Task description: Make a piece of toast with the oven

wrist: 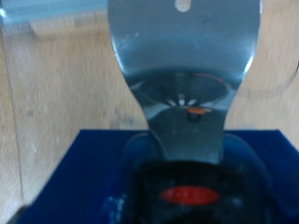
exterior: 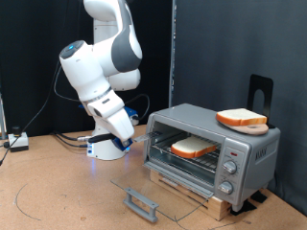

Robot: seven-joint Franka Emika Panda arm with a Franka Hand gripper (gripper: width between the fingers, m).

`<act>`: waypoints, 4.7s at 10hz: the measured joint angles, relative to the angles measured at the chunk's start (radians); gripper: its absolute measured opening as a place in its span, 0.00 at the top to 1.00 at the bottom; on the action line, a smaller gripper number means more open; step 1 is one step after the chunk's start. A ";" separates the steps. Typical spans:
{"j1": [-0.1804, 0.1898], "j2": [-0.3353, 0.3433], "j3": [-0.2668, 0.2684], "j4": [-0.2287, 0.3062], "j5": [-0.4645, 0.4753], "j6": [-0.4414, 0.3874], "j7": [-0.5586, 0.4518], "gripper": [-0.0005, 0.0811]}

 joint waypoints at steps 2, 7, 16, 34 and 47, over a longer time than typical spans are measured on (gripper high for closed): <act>0.006 -0.060 0.002 0.010 0.005 -0.103 -0.051 0.51; 0.022 -0.212 0.035 0.015 0.020 -0.214 -0.011 0.51; 0.147 -0.239 0.142 -0.002 0.064 -0.408 -0.016 0.51; 0.239 -0.372 0.423 -0.208 0.308 -0.153 0.129 0.05; 0.080 -0.436 0.177 -0.145 0.252 -0.264 0.037 0.01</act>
